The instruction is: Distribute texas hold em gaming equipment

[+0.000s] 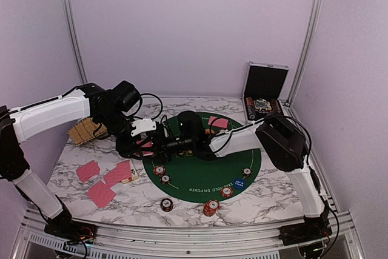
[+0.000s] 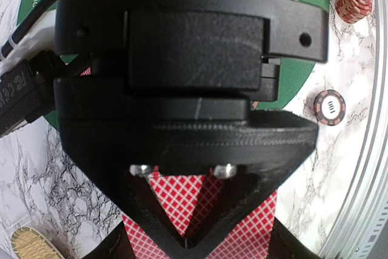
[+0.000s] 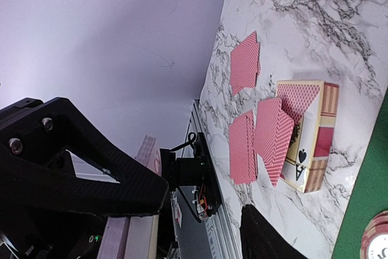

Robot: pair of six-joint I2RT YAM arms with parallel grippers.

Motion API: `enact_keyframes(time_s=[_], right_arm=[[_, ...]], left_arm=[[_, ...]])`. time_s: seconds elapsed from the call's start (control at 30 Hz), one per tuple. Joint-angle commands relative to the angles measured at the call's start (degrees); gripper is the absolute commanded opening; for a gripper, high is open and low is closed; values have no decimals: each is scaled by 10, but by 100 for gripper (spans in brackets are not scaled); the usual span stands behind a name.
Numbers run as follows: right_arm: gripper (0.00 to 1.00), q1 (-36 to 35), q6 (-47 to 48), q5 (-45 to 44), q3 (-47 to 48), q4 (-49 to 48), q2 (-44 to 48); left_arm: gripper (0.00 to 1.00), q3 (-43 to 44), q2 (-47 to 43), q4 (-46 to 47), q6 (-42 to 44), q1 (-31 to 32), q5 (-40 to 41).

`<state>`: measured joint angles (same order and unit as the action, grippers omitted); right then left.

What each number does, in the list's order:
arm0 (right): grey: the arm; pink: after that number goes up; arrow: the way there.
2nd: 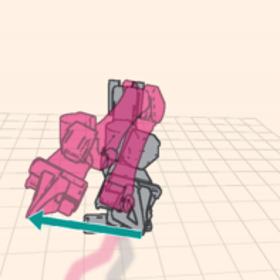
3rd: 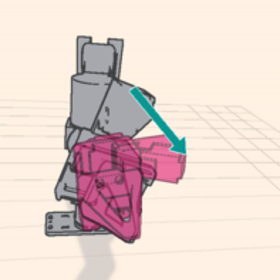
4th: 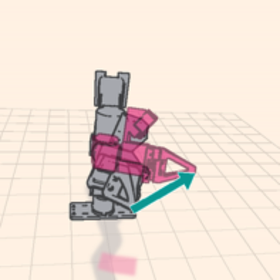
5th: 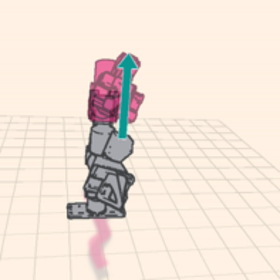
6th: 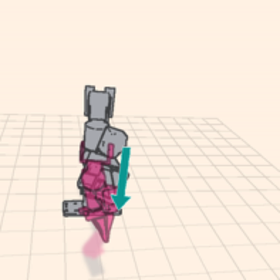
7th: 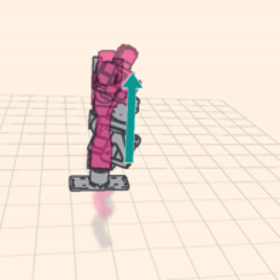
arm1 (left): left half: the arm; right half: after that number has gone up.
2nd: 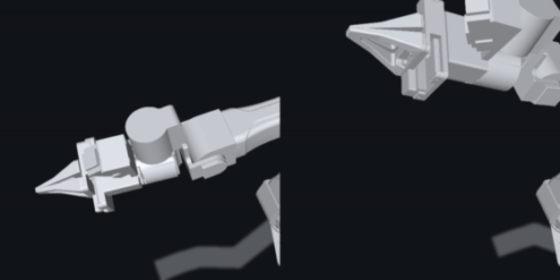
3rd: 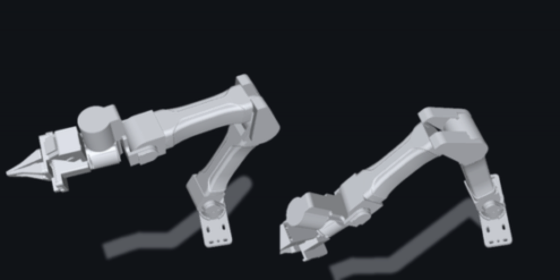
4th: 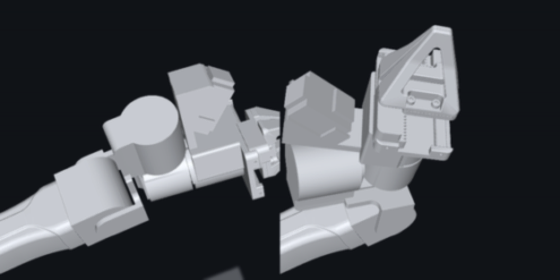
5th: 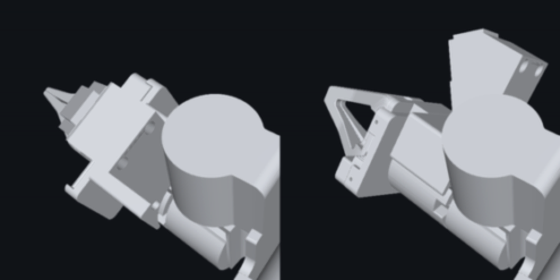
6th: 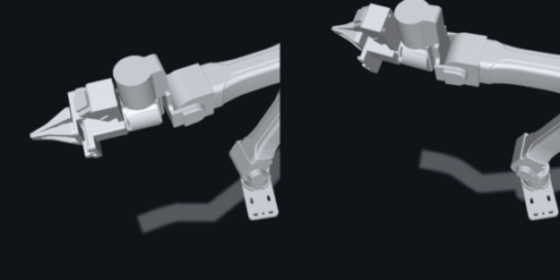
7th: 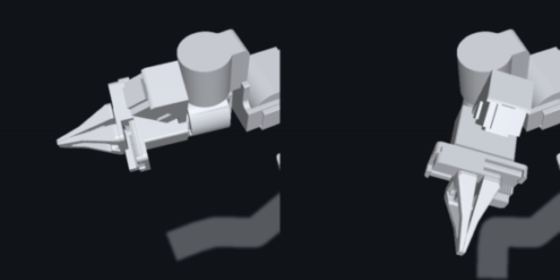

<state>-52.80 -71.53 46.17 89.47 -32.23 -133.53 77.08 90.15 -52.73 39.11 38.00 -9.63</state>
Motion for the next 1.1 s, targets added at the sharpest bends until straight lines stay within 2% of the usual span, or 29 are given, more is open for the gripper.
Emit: enact_keyframes(time_s=[0.0, 0.43, 0.67, 0.73, 0.83, 0.87, 1.07], right_arm=[[53, 19, 15, -17, -27, 25, 27], [37, 35, 36, -27, -69, 32, 68], [32, 41, 49, -33, -81, 44, 84], [36, 41, 51, -33, -82, 41, 86], [52, 35, 40, -22, -74, 21, 81], [55, 32, 33, -17, -70, 10, 77], [59, 9, -15, 4, -31, -38, 29]], left_arm=[[42, 6, -9, -22, 10, 1, -4], [42, 4, -10, -21, 11, 1, -2], [42, 4, -11, -21, 10, 1, 0], [42, 4, -10, -21, 11, 1, -1], [42, 5, -7, -21, 11, 1, -2], [42, 6, -7, -21, 11, 1, -2], [42, 10, -4, -21, 9, 1, -2]])
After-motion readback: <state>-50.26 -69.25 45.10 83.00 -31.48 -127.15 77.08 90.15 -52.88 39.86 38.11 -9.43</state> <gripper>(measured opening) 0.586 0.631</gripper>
